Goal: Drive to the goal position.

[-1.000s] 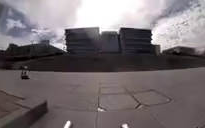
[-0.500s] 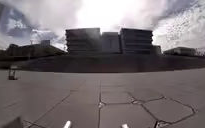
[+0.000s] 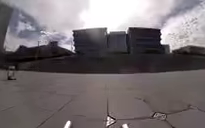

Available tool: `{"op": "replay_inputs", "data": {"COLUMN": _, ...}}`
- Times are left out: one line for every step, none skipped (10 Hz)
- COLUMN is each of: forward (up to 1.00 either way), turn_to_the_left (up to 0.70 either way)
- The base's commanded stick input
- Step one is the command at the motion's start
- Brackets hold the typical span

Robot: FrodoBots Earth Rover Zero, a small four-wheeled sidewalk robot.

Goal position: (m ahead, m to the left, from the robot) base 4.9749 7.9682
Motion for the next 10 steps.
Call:
{"op": "replay_inputs", "data": {"forward": 1.00, "turn_to_the_left": 0.40}}
{"op": "replay_inputs", "data": {"forward": 1.00, "turn_to_the_left": 0.40}}
{"op": "replay_inputs", "data": {"forward": 1.00, "turn_to_the_left": 0.40}}
{"op": "replay_inputs", "data": {"forward": 1.00, "turn_to_the_left": 0.40}}
{"op": "replay_inputs", "data": {"forward": 1.00, "turn_to_the_left": 0.40}}
{"op": "replay_inputs", "data": {"forward": 1.00, "turn_to_the_left": 0.40}}
{"op": "replay_inputs", "data": {"forward": 1.00, "turn_to_the_left": 0.40}}
{"op": "replay_inputs", "data": {"forward": 1.00, "turn_to_the_left": 0.40}}
{"op": "replay_inputs", "data": {"forward": 1.00, "turn_to_the_left": 0.40}}
{"op": "replay_inputs", "data": {"forward": 1.00, "turn_to_the_left": 0.40}}
